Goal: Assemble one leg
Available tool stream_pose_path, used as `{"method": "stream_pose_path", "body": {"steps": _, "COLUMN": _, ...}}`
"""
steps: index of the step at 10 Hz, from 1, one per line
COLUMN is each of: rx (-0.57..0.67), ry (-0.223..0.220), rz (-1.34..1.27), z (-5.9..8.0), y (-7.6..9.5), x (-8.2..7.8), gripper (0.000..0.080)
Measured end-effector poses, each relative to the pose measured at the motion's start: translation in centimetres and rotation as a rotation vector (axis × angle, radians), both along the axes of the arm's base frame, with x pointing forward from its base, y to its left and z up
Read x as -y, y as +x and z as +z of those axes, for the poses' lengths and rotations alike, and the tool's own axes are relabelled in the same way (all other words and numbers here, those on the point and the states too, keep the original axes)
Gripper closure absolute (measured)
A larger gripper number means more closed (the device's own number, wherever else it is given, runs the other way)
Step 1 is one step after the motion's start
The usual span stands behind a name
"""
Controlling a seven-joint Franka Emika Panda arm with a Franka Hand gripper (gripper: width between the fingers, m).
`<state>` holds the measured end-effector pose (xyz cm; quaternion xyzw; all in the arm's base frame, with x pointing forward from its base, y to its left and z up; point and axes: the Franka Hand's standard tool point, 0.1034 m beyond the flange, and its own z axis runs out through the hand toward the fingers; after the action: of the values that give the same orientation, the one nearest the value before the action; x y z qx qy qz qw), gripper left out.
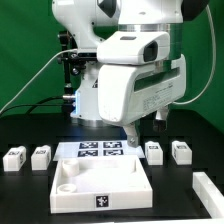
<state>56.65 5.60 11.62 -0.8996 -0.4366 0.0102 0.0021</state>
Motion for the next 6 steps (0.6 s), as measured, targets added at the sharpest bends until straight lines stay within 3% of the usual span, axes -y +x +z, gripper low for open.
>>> {"method": "stream_pose_path", "body": {"steps": 6, "rx": 0.000, "ry": 0.000, "rz": 0.000, "z": 0.00, "y": 0.00, "x": 0.00, "gripper": 0.0150}}
